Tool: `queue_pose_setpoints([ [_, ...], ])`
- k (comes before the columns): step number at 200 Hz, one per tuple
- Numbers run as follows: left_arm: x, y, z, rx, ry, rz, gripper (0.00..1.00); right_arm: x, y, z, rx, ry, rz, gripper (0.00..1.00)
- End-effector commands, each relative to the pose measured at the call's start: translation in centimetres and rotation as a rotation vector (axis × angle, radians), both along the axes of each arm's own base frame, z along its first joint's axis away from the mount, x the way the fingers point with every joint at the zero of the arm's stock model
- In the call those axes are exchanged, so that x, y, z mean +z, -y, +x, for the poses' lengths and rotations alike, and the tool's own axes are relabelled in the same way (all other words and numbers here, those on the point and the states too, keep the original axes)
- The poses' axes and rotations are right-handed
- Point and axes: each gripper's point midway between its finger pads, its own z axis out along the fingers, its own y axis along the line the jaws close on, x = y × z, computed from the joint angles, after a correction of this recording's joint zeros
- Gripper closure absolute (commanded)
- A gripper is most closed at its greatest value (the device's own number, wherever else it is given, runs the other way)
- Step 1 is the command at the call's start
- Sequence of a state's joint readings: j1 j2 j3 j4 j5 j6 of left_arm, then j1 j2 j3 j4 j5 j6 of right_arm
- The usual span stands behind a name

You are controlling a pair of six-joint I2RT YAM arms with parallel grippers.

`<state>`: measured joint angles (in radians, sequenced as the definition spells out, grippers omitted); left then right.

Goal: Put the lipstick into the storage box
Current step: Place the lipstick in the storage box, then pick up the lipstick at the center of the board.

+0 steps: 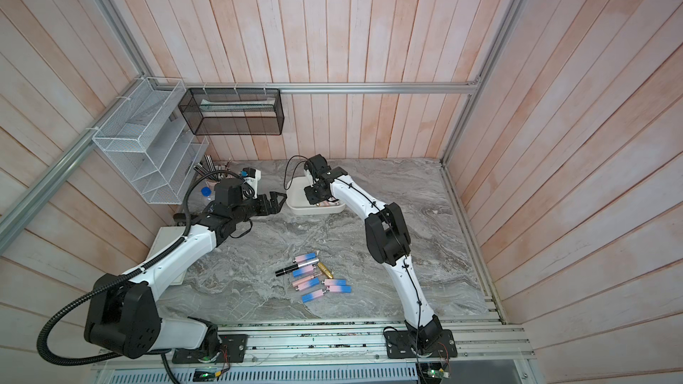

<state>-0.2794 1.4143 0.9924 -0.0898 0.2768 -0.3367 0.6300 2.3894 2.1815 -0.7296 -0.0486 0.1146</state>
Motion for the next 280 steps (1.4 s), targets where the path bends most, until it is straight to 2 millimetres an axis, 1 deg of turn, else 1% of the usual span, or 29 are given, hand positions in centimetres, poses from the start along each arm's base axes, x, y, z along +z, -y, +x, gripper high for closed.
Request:
queue_pose_setpoints([
  [1,1.2,0.3,1.0,-0.027,0.039,0.008,0.00,-0.9,0.0,0.4,0.029,-0.030,-0.012,0.83],
  [29,0.9,0.4,1.3,-0.034,0.030,0.013,0.00,-1.9,-0.2,0.9,0.029,-0.045,-0.002,0.82],
  [58,0.8,0.3,1.3,-0.040,0.025,0.021,0.00,-1.7,0.1,1.1,0.025,-0.049,0.011,0.77],
  [72,0.8,0.2,1.2,-0.040,0.024,0.020,0.00,-0.8,0.3,1.0,0.027,-0.042,0.012,0.74],
  [90,0.6,0.2,0.9,-0.042,0.018,0.016,0.00,0.7,0.7,0.4,0.034,-0.031,0.016,0.69],
  [103,0.4,0.2,0.6,-0.043,0.015,0.013,0.00,1.9,1.1,-0.4,0.039,-0.017,0.024,0.63],
  [123,0.2,0.1,0.1,-0.042,0.014,0.007,0.00,3.6,2.3,-1.7,0.024,0.006,0.020,0.62],
  [130,0.2,0.0,-0.1,-0.039,0.015,0.005,0.00,3.8,2.8,-2.5,0.020,-0.001,0.012,0.62],
  [133,0.1,0.0,-0.2,-0.038,0.015,0.004,0.00,4.3,3.0,-2.7,0.018,0.003,0.013,0.62],
  [153,0.2,-0.2,-0.6,-0.029,0.019,-0.005,0.00,4.5,4.7,-5.9,0.014,-0.018,-0.019,0.63],
  [155,0.1,-0.2,-0.7,-0.030,0.019,-0.006,0.00,4.8,4.8,-6.1,0.014,-0.013,-0.017,0.63],
  [157,0.1,-0.2,-0.7,-0.028,0.020,-0.007,0.00,4.4,5.0,-6.6,0.016,-0.024,-0.024,0.64],
  [173,-0.1,-0.4,-1.1,-0.020,0.017,-0.008,0.00,3.9,6.1,-9.7,0.021,-0.047,-0.041,0.66],
  [184,-0.3,-0.5,-1.4,-0.018,0.014,-0.013,0.00,2.8,6.8,-11.9,0.023,-0.082,-0.055,0.69],
  [201,-0.5,-0.5,-1.8,-0.018,0.006,-0.019,0.00,1.1,7.5,-14.9,0.019,-0.144,-0.064,0.72],
  [220,-0.6,-0.5,-1.9,-0.019,0.001,-0.027,0.00,-0.4,7.3,-17.9,0.035,-0.189,-0.069,0.72],
  [233,-0.6,-0.4,-2.0,-0.021,-0.002,-0.029,0.00,-1.2,7.0,-19.5,0.049,-0.206,-0.075,0.72],
  [256,-0.6,-0.4,-2.0,-0.025,-0.008,-0.031,0.00,-2.4,6.3,-21.4,0.065,-0.237,-0.080,0.73],
  [280,-0.7,-0.3,-2.2,-0.027,-0.018,-0.032,0.00,-3.3,5.7,-22.6,0.069,-0.254,-0.078,0.73],
])
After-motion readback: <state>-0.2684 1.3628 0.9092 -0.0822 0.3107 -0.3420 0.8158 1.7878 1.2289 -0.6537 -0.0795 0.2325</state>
